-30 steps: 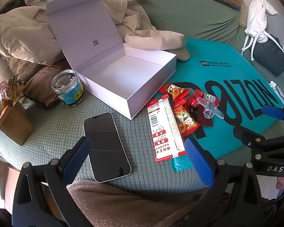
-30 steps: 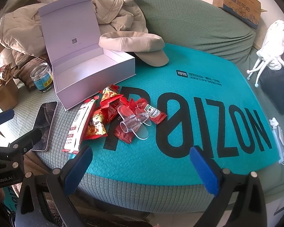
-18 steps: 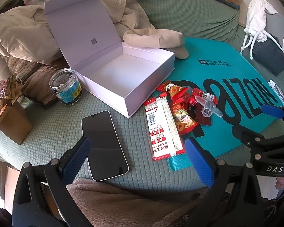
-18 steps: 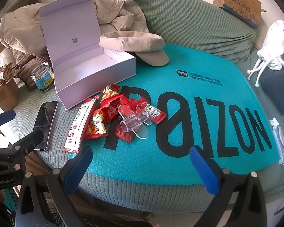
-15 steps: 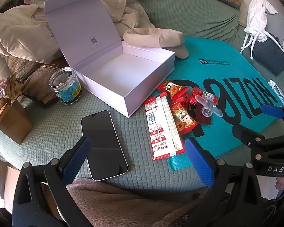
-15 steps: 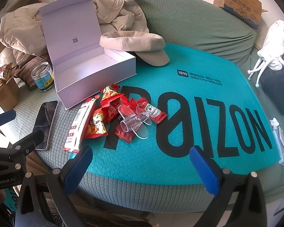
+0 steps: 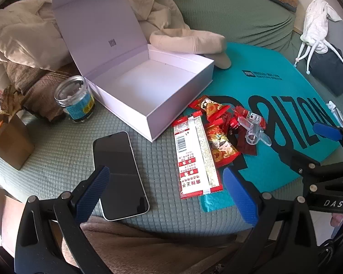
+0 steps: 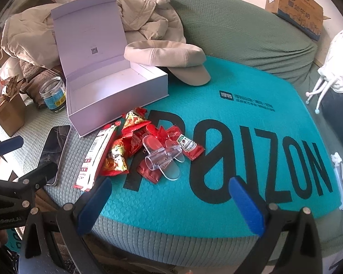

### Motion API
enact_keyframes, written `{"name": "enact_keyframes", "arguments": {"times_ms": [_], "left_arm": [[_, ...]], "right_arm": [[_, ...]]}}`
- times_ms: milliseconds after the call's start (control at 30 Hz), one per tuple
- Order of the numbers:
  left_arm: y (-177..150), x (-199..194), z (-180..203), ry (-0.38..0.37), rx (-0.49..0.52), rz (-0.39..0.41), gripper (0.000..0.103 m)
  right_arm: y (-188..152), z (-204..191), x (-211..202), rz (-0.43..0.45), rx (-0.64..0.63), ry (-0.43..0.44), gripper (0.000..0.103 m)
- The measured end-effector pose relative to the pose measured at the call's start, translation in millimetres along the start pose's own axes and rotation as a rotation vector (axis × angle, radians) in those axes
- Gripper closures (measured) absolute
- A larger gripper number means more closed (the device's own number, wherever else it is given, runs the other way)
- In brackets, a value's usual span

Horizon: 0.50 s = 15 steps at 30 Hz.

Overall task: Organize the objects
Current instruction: 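Move both grippers toward the pile of snack packets on the teal mat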

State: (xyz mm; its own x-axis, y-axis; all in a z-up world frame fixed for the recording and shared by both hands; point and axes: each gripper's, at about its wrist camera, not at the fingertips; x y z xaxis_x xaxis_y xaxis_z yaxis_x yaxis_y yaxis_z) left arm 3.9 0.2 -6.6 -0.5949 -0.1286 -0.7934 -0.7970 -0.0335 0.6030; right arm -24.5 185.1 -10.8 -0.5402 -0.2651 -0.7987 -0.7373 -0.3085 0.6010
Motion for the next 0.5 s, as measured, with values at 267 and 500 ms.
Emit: {"name": "enact_keyframes", "arguments": {"times_ms": [267,500], "left_arm": [[4,19,7,0.005,-0.01,-0.039,0.003],[7,38,7,-0.015,-0.045,-0.081,0.003]], "right_arm": [[0,11,20,-0.026,0.004,0.033,0.0],[1,20,38,-0.049,0.007,0.069,0.0]]}}
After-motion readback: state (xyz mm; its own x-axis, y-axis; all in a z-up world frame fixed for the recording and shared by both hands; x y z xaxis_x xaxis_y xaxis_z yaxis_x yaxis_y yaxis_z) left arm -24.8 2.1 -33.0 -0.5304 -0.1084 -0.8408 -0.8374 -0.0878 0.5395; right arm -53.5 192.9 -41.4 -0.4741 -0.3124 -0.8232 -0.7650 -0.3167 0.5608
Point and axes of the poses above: each gripper's, at about its wrist camera, not at the fingertips, and x roughly the way its jaws point, z to its right, y to its top, and after that the axes turned 6 degrees about y, right-handed
